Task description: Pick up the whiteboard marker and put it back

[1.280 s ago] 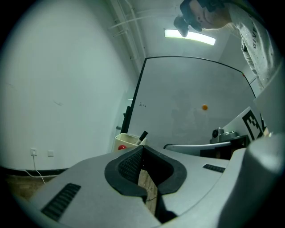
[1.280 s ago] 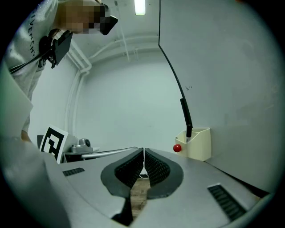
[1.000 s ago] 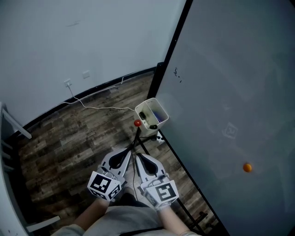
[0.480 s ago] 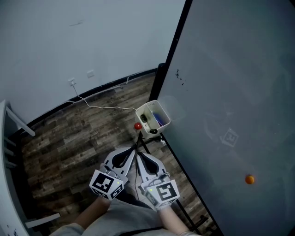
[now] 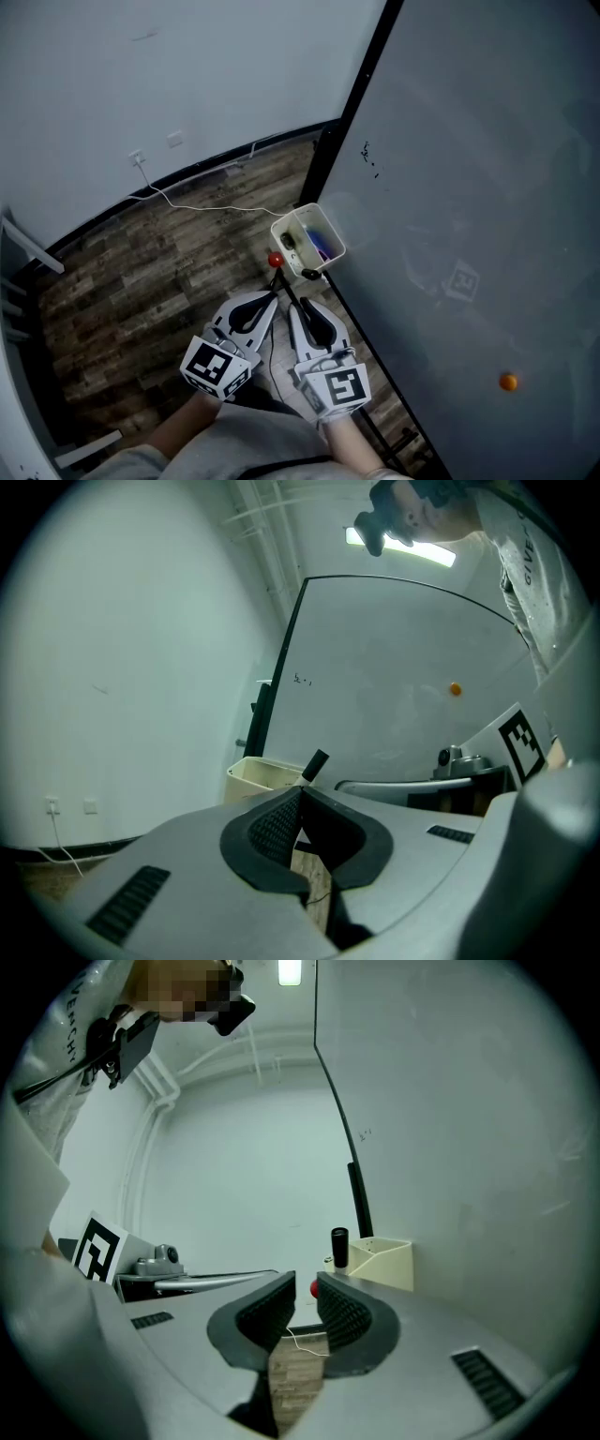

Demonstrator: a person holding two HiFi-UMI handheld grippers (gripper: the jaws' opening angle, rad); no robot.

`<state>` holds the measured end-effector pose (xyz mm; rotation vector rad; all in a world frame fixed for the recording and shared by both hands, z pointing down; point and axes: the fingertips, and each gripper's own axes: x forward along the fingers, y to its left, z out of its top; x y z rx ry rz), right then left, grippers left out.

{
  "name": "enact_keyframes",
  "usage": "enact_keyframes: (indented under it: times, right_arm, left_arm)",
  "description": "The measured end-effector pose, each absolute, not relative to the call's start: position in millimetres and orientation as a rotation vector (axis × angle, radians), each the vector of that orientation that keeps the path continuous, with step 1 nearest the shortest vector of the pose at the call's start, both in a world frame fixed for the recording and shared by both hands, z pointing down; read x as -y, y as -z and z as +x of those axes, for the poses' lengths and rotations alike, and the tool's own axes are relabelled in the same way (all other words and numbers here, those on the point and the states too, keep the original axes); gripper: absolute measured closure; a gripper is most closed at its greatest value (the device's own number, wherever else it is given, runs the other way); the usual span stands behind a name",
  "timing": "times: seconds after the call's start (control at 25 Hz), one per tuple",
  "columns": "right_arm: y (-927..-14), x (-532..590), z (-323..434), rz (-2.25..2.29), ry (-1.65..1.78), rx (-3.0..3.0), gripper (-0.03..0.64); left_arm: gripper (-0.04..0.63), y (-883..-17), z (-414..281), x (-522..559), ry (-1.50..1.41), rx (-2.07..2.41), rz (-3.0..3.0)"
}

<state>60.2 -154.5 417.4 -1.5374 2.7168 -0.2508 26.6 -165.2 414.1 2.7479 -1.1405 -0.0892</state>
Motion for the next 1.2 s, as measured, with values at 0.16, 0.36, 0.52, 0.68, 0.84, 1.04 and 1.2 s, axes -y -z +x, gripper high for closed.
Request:
enact_keyframes:
  times: [0.16, 0.36, 0.52, 0.68, 0.84, 1.04, 1.2]
  right_arm:
    - [-416, 169, 74, -1.591, 0.270, -2.687, 0.502]
    - [-407, 187, 80, -1.634, 0.214, -2.660, 0.489]
    - [-400, 197, 75, -1.601, 0.188, -2.642, 0.489]
    - [-400, 206, 74, -1.627, 0.172, -2.649, 0.489]
    - [-404, 208, 71, -1.626, 0.160, -2.660, 0.489]
    - [-405, 213, 72, -1.668, 0.158, -2.654, 0.499]
    - [-405, 215, 72, -1.671, 0.150, -2.680, 0.525]
  left_arm:
    - [0.580, -411, 28, 178, 0.082, 1.104, 2.771]
    - [0.580, -410, 30, 195, 0.080, 1.070, 2.787]
    - [0.580, -410, 28, 207, 0.082, 1.058, 2.790]
    - [0.580, -413, 26, 217, 0.079, 1.050, 2.787]
    - [0.580, -413, 26, 225, 0.085, 1.045, 2.788]
    - [0.580, -411, 25, 233, 0.094, 1.040, 2.788]
    - [0.580, -410, 26, 239, 0.099, 1.036, 2.785]
